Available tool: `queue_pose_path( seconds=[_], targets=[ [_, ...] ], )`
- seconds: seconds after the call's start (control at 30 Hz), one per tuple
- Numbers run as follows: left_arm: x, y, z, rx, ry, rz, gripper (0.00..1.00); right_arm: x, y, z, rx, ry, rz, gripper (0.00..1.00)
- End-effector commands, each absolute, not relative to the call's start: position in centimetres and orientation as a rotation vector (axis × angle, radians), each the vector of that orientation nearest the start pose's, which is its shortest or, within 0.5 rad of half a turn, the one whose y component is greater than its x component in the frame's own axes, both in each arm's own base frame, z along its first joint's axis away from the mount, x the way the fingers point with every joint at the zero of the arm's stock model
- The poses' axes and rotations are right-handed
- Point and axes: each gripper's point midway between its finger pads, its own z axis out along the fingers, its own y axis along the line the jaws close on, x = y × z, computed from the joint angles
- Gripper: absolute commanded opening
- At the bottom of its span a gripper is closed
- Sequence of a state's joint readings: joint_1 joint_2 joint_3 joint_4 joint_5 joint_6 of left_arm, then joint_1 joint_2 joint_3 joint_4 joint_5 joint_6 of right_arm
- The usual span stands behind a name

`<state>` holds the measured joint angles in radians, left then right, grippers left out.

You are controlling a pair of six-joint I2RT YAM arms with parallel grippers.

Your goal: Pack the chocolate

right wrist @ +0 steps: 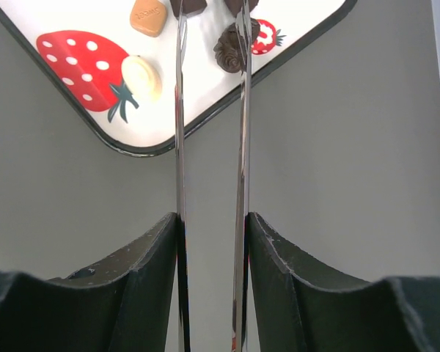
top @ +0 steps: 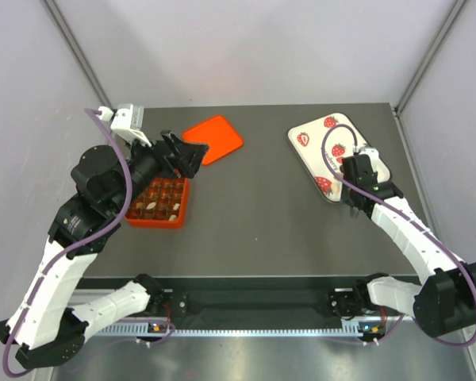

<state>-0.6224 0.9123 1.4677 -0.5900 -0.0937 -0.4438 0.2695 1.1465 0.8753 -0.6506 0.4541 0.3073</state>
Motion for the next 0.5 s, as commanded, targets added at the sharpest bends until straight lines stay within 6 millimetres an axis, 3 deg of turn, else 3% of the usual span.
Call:
queue_pose_path(
  seconds=[0.0, 0.47],
  targets=[
    [22.67, -16.62, 47.01, 0.066, 1.604, -0.778, 0.99, 28.25, -0.24, 14.16, 0.272, 2.346, -0.356, 0.41],
    [22.81, -16.74, 47.09, 0.07, 1.603, -0.777, 0.99, 28.04, -0.59, 13.37, 0.284, 2.377, -0.386, 0.41]
  ],
)
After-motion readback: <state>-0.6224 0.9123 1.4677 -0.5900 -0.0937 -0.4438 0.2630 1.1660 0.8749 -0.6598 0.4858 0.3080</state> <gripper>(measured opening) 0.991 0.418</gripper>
